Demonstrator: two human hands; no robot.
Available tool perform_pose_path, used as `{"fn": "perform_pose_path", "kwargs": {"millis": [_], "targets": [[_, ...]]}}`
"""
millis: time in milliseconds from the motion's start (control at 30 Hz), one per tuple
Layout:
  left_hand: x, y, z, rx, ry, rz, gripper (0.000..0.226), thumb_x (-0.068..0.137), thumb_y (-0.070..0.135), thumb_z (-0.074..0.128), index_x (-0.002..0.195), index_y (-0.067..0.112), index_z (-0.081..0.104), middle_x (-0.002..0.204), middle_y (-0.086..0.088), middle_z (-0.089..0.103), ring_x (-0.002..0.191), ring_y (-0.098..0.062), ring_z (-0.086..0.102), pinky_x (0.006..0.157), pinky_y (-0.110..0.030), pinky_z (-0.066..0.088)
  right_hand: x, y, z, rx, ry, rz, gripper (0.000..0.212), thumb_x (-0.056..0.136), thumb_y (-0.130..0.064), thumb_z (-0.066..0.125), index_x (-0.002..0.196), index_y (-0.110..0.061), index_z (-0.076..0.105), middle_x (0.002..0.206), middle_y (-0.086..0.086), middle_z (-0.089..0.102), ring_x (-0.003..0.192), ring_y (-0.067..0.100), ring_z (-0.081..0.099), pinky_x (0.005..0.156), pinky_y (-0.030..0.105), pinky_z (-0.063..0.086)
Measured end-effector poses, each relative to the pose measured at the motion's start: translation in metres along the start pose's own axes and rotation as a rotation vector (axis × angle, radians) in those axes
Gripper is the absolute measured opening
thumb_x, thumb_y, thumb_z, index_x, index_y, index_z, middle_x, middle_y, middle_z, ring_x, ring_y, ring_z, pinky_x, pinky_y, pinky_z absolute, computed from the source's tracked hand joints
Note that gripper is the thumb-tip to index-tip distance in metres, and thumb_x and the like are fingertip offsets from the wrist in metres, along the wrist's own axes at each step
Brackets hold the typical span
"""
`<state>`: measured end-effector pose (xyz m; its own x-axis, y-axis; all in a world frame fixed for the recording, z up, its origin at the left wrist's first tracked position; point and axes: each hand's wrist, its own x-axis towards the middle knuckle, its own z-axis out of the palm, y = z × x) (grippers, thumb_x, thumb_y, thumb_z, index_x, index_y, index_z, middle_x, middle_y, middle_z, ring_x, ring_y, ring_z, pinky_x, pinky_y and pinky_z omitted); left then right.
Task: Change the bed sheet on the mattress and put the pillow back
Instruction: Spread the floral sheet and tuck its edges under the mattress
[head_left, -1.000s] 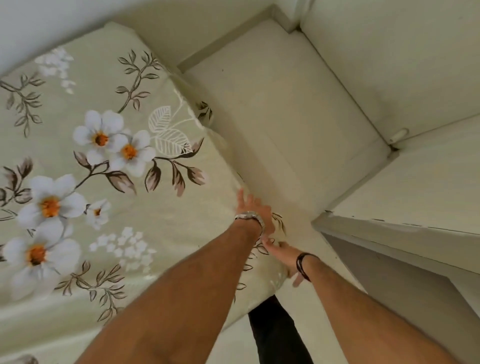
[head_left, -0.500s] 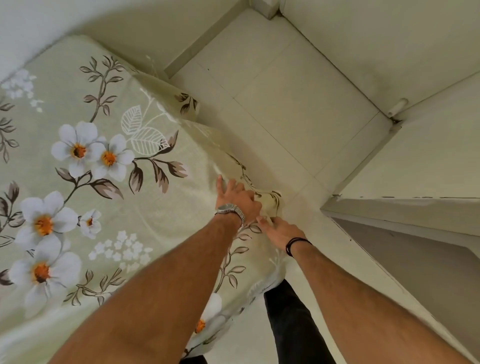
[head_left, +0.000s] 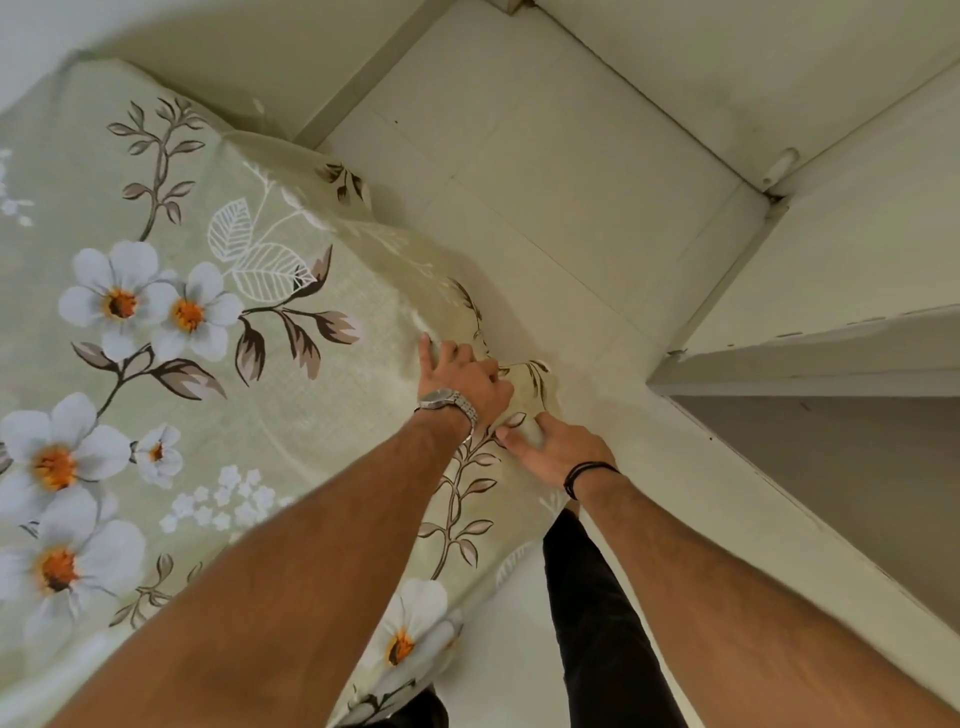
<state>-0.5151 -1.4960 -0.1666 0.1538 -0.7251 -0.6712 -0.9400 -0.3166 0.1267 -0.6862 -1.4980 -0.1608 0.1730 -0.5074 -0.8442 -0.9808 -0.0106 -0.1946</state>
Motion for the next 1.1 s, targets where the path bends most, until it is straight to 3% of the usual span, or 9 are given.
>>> {"fn": "perform_pose_path", "kwargs": {"millis": [167,300,400,500,633,733,833,900,1100], "targets": [[-0.009,-0.006,0.003,-0.003,0.026,0.001,0.048,0.095,0.052,0.031,0.125,0.032,0.063,0.140,-0.008,0.051,0.142,-0.031,0.030,0.121,-0.065,-0.006,-0.011,0.000,0.010,-0.017,0.046,-0.008,0.085,0.069,-0.102,0.022,0.109,-0.034,0.055,0.092,0.001,0.064,0.091,0.028,0.064,0.080,0.038,0.052],[-0.003,-0.005,-0.004,0.005,-0.103,-0.007,0.050,0.097,0.053,0.032,0.136,0.037,0.058,0.150,-0.005,0.044,0.149,-0.031,0.021,0.119,-0.066,-0.011,-0.014,0.004,0.002,0.004,-0.082,0.000,0.113,0.061,-0.108,0.015,0.147,-0.038,0.039,0.129,0.007,0.064,0.117,0.033,0.061,0.100,0.047,0.050],[0.002,-0.007,-0.018,-0.083,-0.167,-0.001,0.048,0.095,0.055,0.042,0.140,0.044,0.054,0.157,0.000,0.039,0.152,-0.030,0.018,0.116,-0.066,-0.014,-0.011,-0.009,-0.018,-0.078,-0.185,0.032,0.104,0.074,-0.099,0.027,0.158,-0.037,0.021,0.146,0.008,0.057,0.128,0.034,0.057,0.105,0.047,0.047],[-0.008,-0.020,-0.028,-0.493,0.089,-0.003,0.047,0.095,0.038,0.055,0.142,0.038,0.052,0.158,0.003,0.039,0.146,-0.024,0.035,0.124,-0.057,0.011,-0.001,-0.049,-0.036,-0.280,-0.090,-0.069,0.087,0.090,-0.063,0.054,0.160,-0.029,0.014,0.156,0.008,0.042,0.134,0.035,0.052,0.104,0.047,0.047],[-0.047,-0.050,-0.013,-0.759,0.587,-0.414,0.032,0.091,0.020,0.056,0.123,0.023,0.056,0.124,0.002,0.056,0.108,-0.013,0.046,0.095,-0.040,0.050,0.012,-0.117,-0.047,-0.249,0.000,-0.356,0.065,0.095,-0.028,0.060,0.151,-0.015,0.031,0.151,0.012,0.039,0.127,0.038,0.054,0.100,0.044,0.048],[-0.089,-0.064,0.039,-0.807,0.574,-0.722,0.015,0.093,0.031,0.054,0.104,0.026,0.046,0.097,0.008,0.055,0.089,-0.014,0.050,0.086,-0.043,0.053,0.026,-0.132,-0.055,-0.384,-0.191,-0.279,0.069,0.094,-0.018,0.063,0.152,-0.002,0.029,0.147,0.018,0.047,0.131,0.038,0.054,0.101,0.042,0.048],[-0.134,-0.047,0.099,-0.822,0.435,-0.786,0.034,0.091,0.060,0.051,0.104,0.030,0.044,0.099,0.010,0.052,0.090,-0.014,0.051,0.090,-0.044,0.051,0.034,-0.103,-0.070,-0.676,-0.541,-0.046,0.063,0.089,-0.016,0.075,0.142,0.003,0.048,0.137,0.022,0.059,0.121,0.041,0.063,0.090,0.047,0.058],[-0.157,-0.023,0.125,-0.780,0.389,-0.750,0.063,0.081,0.082,0.045,0.116,0.030,0.047,0.113,0.011,0.049,0.102,-0.014,0.047,0.096,-0.040,0.046,0.030,-0.071,-0.070,-0.893,-0.633,0.049,0.072,0.089,-0.021,0.079,0.149,-0.005,0.043,0.146,0.024,0.053,0.120,0.038,0.064,0.100,0.049,0.055],[-0.185,0.057,0.164,-0.598,0.332,-0.677,0.094,0.061,0.086,0.065,0.135,0.032,0.045,0.135,0.005,0.045,0.125,-0.021,0.045,0.108,-0.043,0.041,0.017,0.010,-0.033,-0.864,-0.210,-0.253,0.040,0.086,-0.030,0.078,0.121,-0.018,0.063,0.116,0.003,0.070,0.106,0.025,0.068,0.087,0.036,0.056]]}}
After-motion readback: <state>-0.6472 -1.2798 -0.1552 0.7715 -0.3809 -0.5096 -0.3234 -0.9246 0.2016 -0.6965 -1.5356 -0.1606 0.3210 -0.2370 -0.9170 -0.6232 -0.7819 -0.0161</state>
